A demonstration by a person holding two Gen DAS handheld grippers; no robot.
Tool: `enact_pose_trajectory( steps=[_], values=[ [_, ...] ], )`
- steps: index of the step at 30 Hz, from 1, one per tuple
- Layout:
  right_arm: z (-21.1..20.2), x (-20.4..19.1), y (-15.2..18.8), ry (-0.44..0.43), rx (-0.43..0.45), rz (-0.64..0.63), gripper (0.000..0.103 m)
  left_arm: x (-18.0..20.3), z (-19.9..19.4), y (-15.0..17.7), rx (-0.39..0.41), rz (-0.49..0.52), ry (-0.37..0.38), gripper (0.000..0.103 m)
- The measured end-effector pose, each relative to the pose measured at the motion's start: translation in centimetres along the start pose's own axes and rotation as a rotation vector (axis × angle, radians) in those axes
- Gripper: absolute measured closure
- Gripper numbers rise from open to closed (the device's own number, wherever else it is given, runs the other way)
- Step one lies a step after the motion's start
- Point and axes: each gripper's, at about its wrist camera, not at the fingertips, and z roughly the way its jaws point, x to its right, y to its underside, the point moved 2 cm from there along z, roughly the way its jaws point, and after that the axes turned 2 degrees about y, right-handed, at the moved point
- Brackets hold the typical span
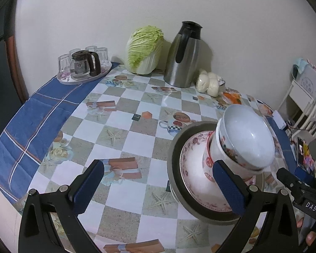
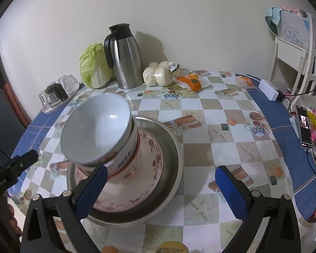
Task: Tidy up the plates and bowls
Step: 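Withdraw both grippers away from the stacked dishes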
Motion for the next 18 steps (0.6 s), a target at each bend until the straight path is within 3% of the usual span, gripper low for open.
enact_pose_trajectory(
  steps=[8,18],
  values=[
    [0.4,0.5,2.1,0.03,-0.041,-0.02,0.0,0.2,-0.5,1.2,0.03,0.098,-0.031,0.0],
    [1.1,0.1,3.2,0.049,-0.08,-0.052,0.0,-0.7,1.4,3.0,-0.062,0.132,-0.008,0.0]
  ],
)
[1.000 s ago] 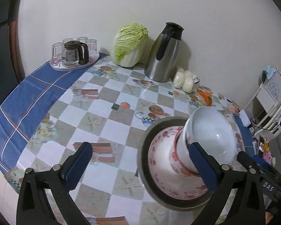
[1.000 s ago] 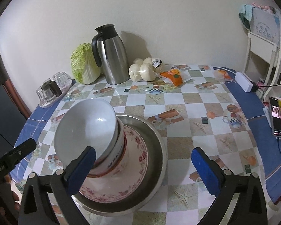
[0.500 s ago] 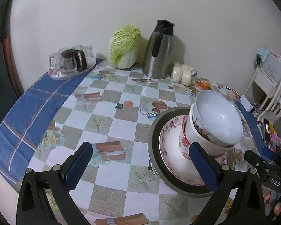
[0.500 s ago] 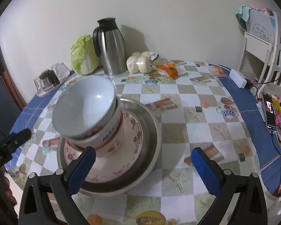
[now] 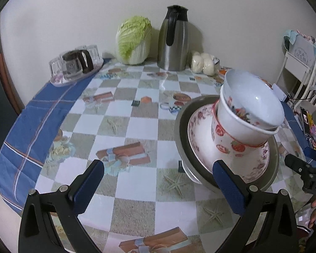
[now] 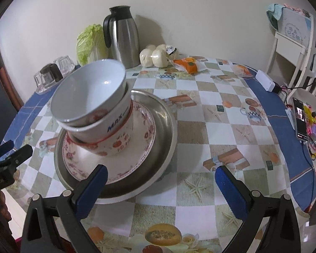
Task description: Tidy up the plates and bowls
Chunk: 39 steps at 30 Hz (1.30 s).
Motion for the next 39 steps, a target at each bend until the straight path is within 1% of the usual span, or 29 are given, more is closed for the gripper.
enact_pose_trajectory(
  steps=[6,34,39],
  values=[
    [0.4,-0.6,0.3,0.01,-0.012,-0.026,0.0,0.0,0.7,0.2,-0.017,-0.004,0.02,0.0],
    [2.4,-1.3,0.6,0.021,-0.039,-0.084,0.0,1.1,3.4,1.1,-0.064,0.056,0.036,0.0],
    [3.5,-1.3,0.9,0.022,-0.056,-0.083,0.0,1.3,3.7,1.2,-0.071,0.067,0.036,0.0]
  ],
)
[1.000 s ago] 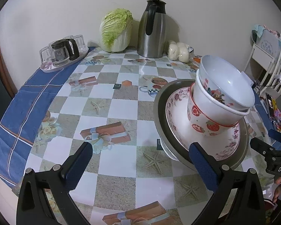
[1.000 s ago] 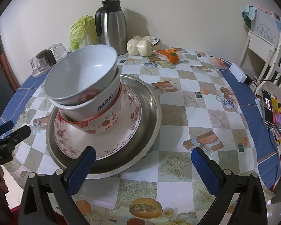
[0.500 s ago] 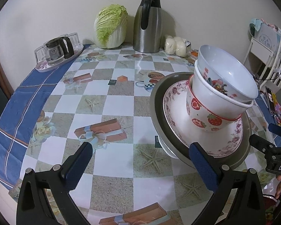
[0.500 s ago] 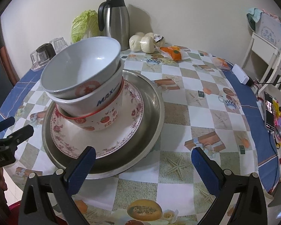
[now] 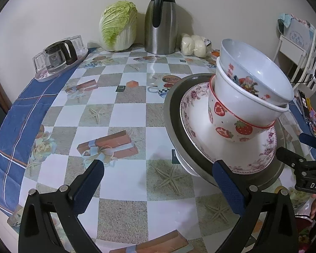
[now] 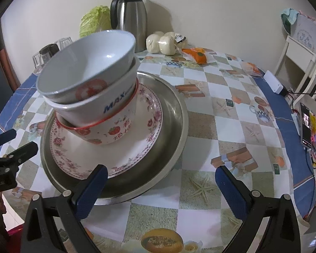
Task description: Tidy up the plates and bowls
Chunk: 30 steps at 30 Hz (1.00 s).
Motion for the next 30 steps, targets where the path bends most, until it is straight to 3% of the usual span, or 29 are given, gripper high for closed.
enact_pose_trajectory(
  steps=[30],
  values=[
    [0.5,-0.1,0.1,-0.006,-0.001,-0.015,0.0,-0.6,0.6,0.2,0.009,-0.011,0.05,0.0]
  ],
)
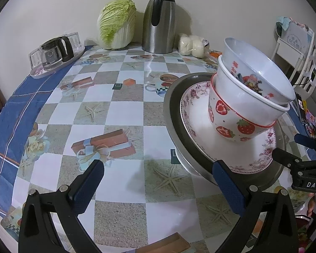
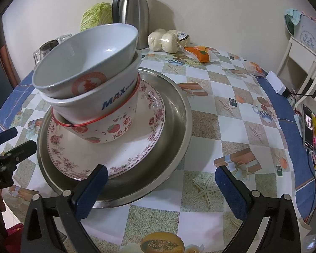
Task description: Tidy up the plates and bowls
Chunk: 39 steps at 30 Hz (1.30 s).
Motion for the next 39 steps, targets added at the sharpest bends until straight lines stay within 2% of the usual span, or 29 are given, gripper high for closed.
enact_pose_trajectory(
  steps=[39],
  values=[
    [0.03,-0.05,0.01,0.0,0.0,0.0,0.0,0.22,-0.35,-0.14,0.015,0.007,0.013,0.0]
  ],
)
